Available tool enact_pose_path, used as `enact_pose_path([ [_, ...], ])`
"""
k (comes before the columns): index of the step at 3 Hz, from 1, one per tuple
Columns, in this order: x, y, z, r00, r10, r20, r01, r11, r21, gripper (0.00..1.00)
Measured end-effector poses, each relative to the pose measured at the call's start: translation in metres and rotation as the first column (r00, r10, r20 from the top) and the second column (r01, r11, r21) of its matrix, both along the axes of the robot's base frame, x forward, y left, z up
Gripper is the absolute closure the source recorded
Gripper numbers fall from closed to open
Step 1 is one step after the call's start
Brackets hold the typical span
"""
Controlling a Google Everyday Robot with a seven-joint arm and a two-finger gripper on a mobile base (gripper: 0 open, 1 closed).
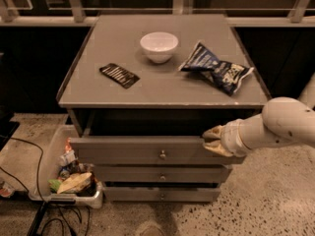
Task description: Open top drawer
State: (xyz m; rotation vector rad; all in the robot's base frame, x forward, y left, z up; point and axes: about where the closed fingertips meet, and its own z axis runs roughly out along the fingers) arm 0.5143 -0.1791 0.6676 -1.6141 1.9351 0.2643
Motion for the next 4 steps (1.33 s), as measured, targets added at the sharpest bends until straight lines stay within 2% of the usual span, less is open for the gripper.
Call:
enact_pose_path([
  [1,0.0000,0.0000,0.0000,1.0000,0.000,0.000,0.000,1.000,0.000,0.81],
  [4,0.0000,0.0001,0.0029,1.0000,0.000,0.000,0.000,1.000,0.000,0.12],
])
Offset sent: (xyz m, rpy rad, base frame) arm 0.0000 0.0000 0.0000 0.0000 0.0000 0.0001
